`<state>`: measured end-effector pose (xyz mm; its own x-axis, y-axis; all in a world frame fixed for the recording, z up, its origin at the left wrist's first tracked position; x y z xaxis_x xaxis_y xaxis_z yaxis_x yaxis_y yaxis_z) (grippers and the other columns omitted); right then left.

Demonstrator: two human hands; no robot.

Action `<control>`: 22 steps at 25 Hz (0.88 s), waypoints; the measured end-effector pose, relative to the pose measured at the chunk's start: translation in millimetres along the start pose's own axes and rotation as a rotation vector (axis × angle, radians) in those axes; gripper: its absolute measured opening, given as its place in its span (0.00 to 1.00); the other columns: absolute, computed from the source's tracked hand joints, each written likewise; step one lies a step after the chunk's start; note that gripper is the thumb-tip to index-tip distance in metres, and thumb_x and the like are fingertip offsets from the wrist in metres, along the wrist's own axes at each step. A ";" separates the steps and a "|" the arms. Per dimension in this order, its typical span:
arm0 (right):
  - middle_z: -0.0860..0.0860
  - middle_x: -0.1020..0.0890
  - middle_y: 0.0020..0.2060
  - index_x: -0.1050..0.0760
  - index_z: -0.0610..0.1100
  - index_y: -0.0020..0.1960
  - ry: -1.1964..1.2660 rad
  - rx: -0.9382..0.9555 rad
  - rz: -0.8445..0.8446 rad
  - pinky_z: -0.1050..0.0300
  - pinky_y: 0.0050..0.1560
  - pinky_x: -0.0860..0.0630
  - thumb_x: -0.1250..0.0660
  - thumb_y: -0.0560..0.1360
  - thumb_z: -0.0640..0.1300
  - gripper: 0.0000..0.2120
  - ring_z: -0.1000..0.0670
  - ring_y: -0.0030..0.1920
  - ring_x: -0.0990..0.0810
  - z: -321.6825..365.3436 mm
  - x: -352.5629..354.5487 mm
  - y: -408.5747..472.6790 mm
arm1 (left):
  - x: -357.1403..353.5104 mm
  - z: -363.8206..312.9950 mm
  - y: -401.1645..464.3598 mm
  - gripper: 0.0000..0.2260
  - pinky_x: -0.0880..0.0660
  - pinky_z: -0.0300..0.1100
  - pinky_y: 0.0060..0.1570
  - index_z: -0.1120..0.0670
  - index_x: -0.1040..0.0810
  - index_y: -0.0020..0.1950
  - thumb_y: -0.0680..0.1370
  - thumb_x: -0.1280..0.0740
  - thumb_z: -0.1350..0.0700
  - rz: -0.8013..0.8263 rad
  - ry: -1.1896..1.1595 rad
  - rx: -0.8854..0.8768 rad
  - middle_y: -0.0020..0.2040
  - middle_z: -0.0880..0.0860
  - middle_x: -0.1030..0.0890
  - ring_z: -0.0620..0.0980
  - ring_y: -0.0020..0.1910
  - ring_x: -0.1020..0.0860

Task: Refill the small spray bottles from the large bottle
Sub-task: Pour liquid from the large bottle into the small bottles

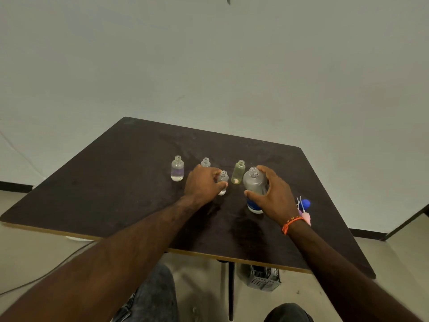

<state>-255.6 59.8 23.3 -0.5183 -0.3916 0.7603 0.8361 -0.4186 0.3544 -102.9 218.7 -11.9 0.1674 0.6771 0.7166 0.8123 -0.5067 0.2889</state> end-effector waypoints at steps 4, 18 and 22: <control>0.51 0.25 0.69 0.33 0.50 0.74 0.014 -0.002 -0.030 0.50 0.67 0.26 0.22 0.68 0.54 0.38 0.50 0.66 0.25 -5.5 3.2 3.5 | -7.3 -12.1 8.9 0.08 0.18 0.51 0.51 0.50 0.15 0.50 0.76 0.26 0.47 -0.038 0.117 0.051 0.46 0.49 0.14 0.52 0.49 0.18; 0.53 0.23 0.67 0.32 0.51 0.74 0.114 -0.058 -0.024 0.52 0.64 0.24 0.22 0.68 0.55 0.38 0.51 0.63 0.23 -20.6 7.1 4.8 | -8.2 -27.0 27.5 0.20 0.23 0.52 0.56 0.56 0.19 0.65 0.77 0.24 0.48 -0.116 0.180 0.122 0.60 0.56 0.15 0.58 0.60 0.21; 0.52 0.22 0.66 0.32 0.50 0.73 0.149 -0.084 -0.034 0.51 0.65 0.24 0.22 0.68 0.52 0.37 0.50 0.63 0.23 -22.1 10.4 0.9 | -3.0 -51.8 28.7 0.25 0.33 0.54 0.66 0.50 0.22 0.72 0.78 0.27 0.42 -0.087 0.261 -0.002 0.69 0.50 0.19 0.55 0.71 0.30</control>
<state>-264.2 37.2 19.5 -0.5723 -0.4906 0.6571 0.8028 -0.4986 0.3269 -109.1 174.5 27.1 -0.0531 0.5577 0.8284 0.8164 -0.4535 0.3576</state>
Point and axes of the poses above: each hand's wrist, its own y-axis towards the middle knuckle, its own x-axis out of the back of the hand, z = x × y, the point moved 9 cm from there along y, towards the middle knuckle
